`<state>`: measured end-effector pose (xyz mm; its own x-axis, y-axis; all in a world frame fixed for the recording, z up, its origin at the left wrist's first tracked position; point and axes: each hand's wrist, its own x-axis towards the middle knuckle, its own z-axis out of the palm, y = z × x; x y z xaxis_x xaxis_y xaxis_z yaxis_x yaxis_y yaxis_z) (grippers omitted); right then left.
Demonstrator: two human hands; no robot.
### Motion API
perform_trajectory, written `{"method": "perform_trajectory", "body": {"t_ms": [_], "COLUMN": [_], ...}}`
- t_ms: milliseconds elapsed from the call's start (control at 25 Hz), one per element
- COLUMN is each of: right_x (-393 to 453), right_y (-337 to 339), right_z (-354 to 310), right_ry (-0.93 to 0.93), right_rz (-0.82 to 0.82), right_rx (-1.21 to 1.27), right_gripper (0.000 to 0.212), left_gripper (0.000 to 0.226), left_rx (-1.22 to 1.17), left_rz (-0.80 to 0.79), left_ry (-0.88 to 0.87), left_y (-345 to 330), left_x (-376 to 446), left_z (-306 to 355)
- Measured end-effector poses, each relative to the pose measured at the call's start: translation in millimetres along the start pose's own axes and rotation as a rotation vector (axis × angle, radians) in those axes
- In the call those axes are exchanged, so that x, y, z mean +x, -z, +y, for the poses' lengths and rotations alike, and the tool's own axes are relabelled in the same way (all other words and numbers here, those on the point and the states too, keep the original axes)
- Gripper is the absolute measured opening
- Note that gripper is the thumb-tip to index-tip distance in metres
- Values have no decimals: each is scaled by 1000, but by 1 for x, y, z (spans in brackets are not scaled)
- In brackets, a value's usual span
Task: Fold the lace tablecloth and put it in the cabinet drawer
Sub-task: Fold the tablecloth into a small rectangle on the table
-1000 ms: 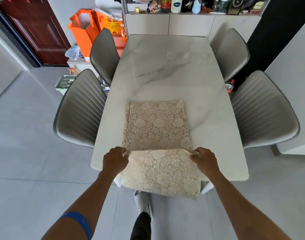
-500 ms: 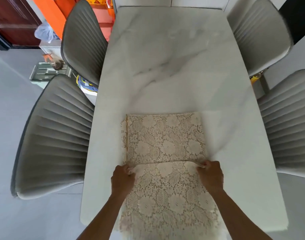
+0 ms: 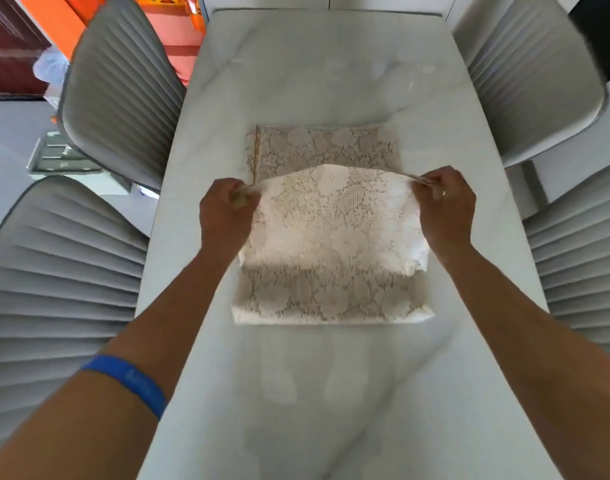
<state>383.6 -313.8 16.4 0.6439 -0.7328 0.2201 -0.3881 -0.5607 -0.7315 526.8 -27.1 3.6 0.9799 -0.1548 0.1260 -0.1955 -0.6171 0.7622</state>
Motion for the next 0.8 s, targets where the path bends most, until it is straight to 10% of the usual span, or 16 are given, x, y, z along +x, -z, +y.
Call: {"method": "perform_trajectory", "body": {"t_ms": [400, 800], "right_x": [-133, -294], "right_y": [93, 165], "right_z": [4, 39], "right_ry": [-159, 71], "right_rz": [-166, -329], "right_rx": [293, 2], "right_gripper": [28, 32], "left_gripper": [17, 25], "left_rx": [-25, 186], "left_rz": [-236, -185], "left_ry": [95, 154], "left_y": [80, 102], "left_x": [-166, -350], "left_z": [13, -7]}}
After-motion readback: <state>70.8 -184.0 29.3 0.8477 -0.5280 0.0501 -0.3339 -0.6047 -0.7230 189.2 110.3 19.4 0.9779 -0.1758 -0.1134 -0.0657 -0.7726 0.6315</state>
